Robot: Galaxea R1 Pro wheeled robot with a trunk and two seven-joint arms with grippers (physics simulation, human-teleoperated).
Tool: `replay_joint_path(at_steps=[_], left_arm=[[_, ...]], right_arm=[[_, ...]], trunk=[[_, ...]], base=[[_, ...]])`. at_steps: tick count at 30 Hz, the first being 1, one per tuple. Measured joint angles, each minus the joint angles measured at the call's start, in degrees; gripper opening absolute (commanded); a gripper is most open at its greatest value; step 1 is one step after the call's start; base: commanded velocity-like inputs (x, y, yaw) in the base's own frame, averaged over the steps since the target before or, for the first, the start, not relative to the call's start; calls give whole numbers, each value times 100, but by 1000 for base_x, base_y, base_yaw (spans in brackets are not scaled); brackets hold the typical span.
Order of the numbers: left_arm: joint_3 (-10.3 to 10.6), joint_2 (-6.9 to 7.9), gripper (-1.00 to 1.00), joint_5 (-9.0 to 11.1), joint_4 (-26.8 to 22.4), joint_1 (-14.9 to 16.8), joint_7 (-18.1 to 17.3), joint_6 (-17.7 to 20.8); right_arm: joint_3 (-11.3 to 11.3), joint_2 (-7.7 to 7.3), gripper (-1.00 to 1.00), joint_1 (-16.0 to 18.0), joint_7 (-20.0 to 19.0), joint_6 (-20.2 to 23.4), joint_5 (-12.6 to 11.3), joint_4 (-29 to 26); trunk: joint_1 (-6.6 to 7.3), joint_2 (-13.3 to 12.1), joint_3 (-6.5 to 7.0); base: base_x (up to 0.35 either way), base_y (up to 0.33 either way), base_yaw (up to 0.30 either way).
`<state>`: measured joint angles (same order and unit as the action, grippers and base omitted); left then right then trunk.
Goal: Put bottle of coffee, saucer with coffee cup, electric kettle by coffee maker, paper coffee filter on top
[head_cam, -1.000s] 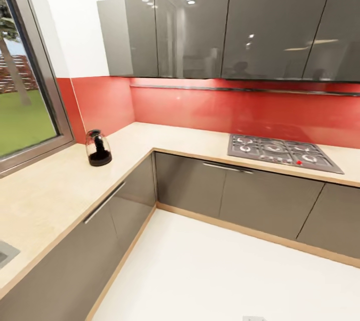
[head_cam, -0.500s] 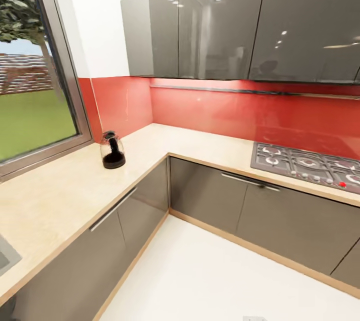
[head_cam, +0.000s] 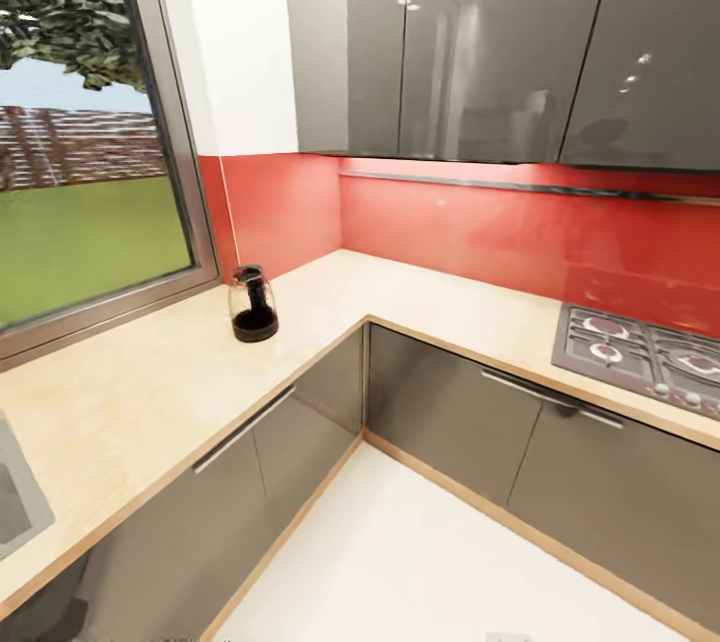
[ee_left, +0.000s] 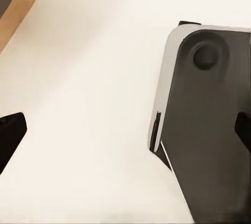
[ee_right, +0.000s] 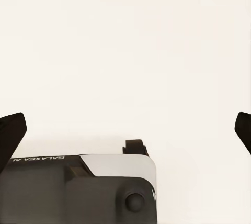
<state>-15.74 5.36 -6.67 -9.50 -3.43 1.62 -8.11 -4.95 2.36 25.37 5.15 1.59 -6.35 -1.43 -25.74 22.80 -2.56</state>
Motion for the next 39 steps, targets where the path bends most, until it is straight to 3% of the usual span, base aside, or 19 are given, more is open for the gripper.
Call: replay_joint_path(at_steps=[10,15,19,22,31,39], left_arm=[[18,16,100,-11,596,-26,4,5],[18,42,100,-11,620,-26,70,19],[23,17,100,-10,622,-27,556,21],[25,6,100,-11,622,-28,679,21],[26,-12,100,-5,631,-28,738,14],[12,-17,100,7,623,-25,739,4]], right_arm=[[-8,6,100,0,-21,0,0,0],[-9,6,100,0,-34,7,0,0],[-9,8,100,0,-41,8,0,0],[-9,9,100,0,-43,9,0,0],[-12,17,100,0,-53,16,5,9],[-17,18,100,0,-53,11,9,9]], trunk=[[0,0,0],[-1,0,0],[-1,0,0],[-1,0,0],[-1,0,0],[-1,0,0]], base=[[5,-1,277],[0,0,277],[0,0,278],[0,0,278],[0,0,277],[0,0,53]])
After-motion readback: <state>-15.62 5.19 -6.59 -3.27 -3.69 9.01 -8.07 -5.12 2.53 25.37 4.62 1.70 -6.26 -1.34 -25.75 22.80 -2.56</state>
